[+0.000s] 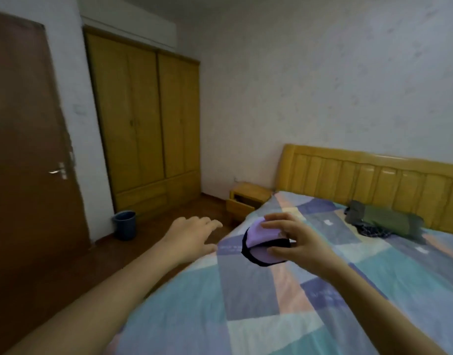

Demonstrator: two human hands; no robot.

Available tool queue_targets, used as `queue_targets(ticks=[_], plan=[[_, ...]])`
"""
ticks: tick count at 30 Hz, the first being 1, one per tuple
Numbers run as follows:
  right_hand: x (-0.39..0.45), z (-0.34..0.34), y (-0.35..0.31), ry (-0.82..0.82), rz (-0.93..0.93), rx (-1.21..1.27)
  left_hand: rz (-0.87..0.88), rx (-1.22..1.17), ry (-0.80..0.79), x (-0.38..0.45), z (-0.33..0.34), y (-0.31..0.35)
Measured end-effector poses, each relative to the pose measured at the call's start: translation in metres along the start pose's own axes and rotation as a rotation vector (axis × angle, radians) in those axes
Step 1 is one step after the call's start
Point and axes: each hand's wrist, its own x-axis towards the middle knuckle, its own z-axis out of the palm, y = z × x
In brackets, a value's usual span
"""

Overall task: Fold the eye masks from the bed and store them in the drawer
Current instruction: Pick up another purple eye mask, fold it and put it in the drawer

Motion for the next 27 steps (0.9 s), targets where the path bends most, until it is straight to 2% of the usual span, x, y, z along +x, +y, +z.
queue_targets(ticks=[4,9,15,20,27], plan=[[0.079,0.055,-0.055,-0.051,-0.146,-0.003,-0.101,0.037,0.031,-0.046,-0.031,-0.103],[0.176,0.161,-0.117,-0.125,-0.268,0.109,-0.235,0.135,0.073,-0.105,-0.055,-0.238],[0.273,0.281,-0.172,-0.201,-0.345,0.234,-0.353,0.239,0.172,-0.144,-0.049,-0.37],[0.354,0.351,-0.177,-0.261,-0.365,0.193,-0.392,0.31,0.261,-0.131,-0.015,-0.46],[0.486,0.438,-0.148,-0.275,-0.369,0.229,-0.416,0.32,0.216,-0.073,0.036,-0.578]])
